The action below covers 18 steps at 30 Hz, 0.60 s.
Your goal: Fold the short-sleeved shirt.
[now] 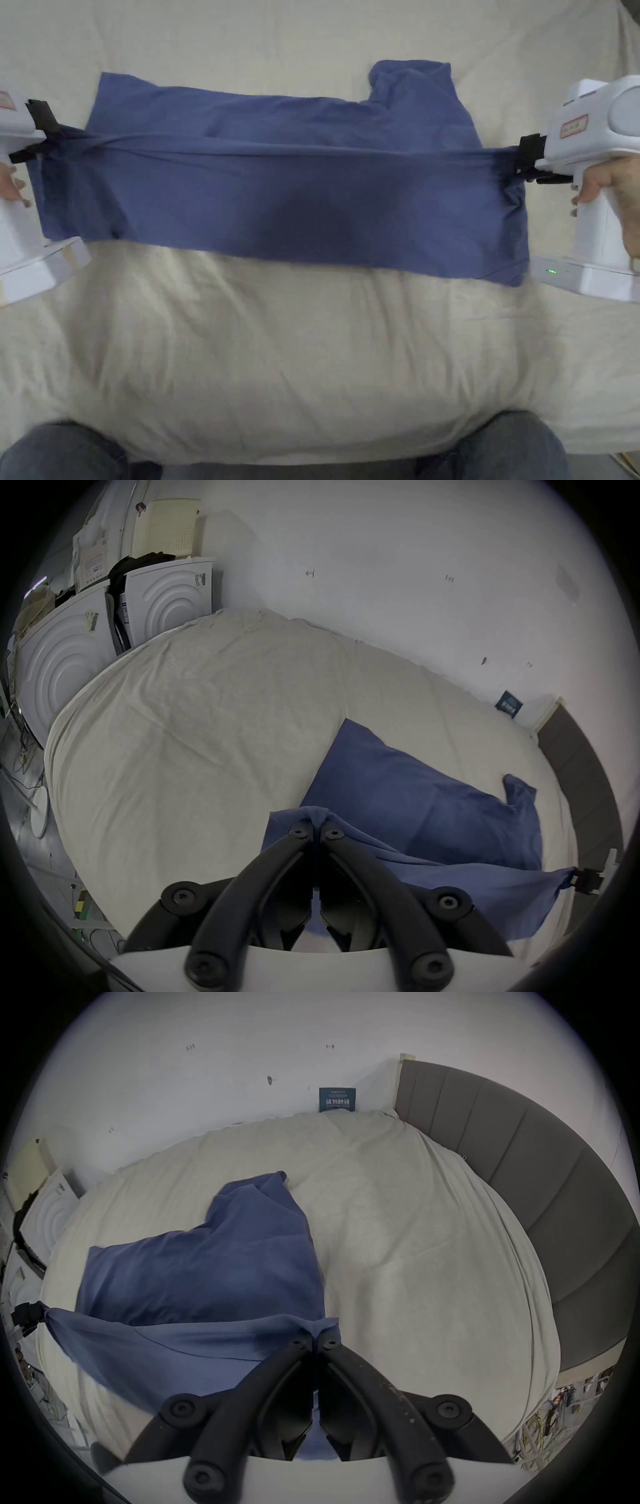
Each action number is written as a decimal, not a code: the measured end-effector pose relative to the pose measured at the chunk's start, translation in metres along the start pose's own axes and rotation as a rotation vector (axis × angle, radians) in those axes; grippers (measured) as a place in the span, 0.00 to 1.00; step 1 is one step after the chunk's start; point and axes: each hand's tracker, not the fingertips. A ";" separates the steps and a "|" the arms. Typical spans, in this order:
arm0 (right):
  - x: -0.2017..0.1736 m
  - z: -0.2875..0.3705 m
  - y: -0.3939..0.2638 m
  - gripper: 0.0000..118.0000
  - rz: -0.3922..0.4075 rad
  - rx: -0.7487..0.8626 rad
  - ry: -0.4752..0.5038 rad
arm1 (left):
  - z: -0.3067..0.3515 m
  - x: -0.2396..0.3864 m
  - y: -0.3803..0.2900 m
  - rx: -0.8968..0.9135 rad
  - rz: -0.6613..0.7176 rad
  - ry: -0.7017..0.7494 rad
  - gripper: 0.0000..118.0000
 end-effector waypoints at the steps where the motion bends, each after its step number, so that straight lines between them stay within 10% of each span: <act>1: -0.003 -0.013 0.004 0.04 0.002 -0.010 -0.012 | -0.014 0.005 0.000 -0.017 -0.016 0.012 0.02; 5: -0.009 -0.048 0.006 0.17 -0.009 -0.062 -0.025 | -0.052 0.015 -0.006 -0.061 -0.031 0.042 0.13; 7: -0.007 -0.054 0.003 0.70 -0.019 -0.073 -0.030 | -0.058 0.016 -0.012 -0.064 -0.029 0.048 0.67; 9: -0.004 -0.047 -0.003 0.96 -0.012 -0.060 -0.030 | -0.061 0.010 -0.014 -0.046 -0.053 0.043 1.00; 18: 0.012 0.083 -0.060 0.98 0.070 0.423 0.004 | 0.062 0.012 -0.050 0.401 -0.302 0.020 1.00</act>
